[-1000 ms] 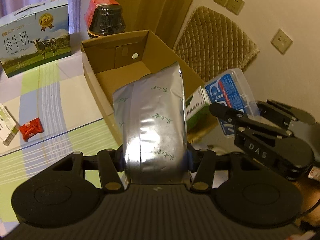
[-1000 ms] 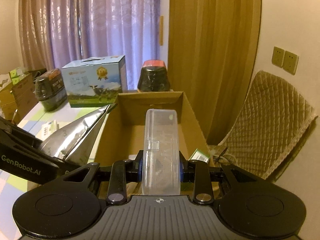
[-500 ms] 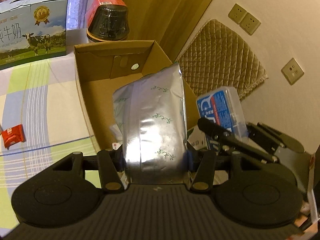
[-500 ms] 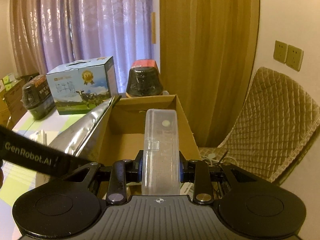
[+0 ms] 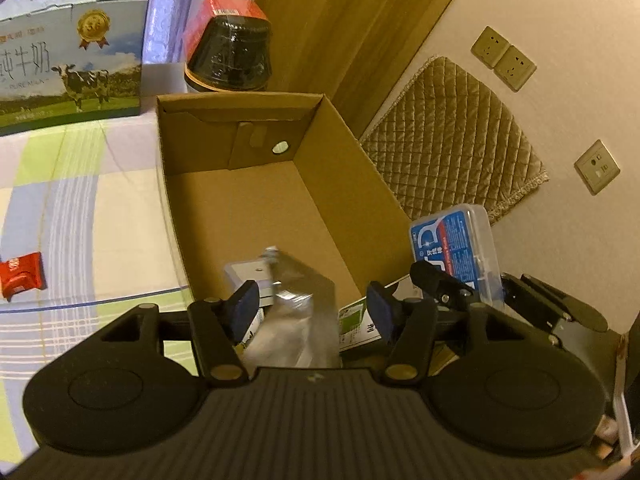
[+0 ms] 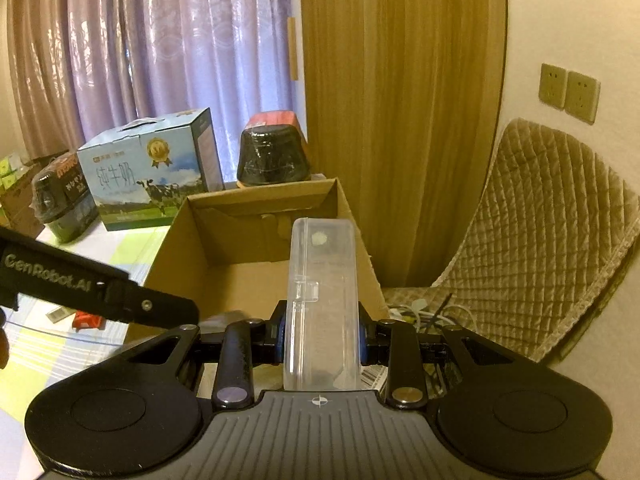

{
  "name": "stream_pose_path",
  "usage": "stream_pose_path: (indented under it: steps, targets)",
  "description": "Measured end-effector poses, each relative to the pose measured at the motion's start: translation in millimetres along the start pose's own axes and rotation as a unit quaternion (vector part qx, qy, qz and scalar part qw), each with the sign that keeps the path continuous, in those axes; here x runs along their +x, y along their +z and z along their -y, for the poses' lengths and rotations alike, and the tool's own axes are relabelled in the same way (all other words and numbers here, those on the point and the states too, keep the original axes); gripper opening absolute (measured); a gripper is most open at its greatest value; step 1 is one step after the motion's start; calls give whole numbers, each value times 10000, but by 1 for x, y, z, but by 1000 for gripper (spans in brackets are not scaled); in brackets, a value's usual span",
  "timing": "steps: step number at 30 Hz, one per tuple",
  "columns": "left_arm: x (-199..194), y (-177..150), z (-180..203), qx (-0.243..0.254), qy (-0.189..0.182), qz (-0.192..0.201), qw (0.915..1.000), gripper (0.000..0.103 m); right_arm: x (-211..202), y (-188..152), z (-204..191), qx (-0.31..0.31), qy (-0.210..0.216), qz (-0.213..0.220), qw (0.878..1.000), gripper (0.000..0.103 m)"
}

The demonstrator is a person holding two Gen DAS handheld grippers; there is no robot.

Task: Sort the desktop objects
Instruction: 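Open both tools to drop the foil pouch and clear container into the box, then move both open tools back over the white medicine box and red candy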

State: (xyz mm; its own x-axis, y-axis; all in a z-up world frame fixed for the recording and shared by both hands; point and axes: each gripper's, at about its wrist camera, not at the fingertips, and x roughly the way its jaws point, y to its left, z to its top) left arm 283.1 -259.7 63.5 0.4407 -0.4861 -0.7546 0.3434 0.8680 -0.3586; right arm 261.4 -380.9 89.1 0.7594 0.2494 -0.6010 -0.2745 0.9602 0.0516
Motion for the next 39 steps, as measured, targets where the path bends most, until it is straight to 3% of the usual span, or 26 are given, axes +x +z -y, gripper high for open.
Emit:
stream_pose_path:
  steps: [13,16,17,27,33,39]
  targets:
    - [-26,-15,-23,-65,207,192,9996,56,4,5,-16,145,339,18,9993,30]
    - [-31,-18,-28,-99,205,202,9995,57,2,7,-16,237,275,109,9993,53]
    - [-32,-19,-30,-112,216,210,9995,60,0,8,-16,250,265,137,9992,56]
    - [-51,-47,-44,-212,313,202,9991,71,-28,-12,-13,402,150,112,9990,63]
    - [-73,-68,-54,-271,448,280,9982,86,-49,-31,-24,431,149,-36,9990,75]
    - [-101,-93,-66,-317,646,423,9965,98,-71,-48,-50,362,303,-139,9988,93]
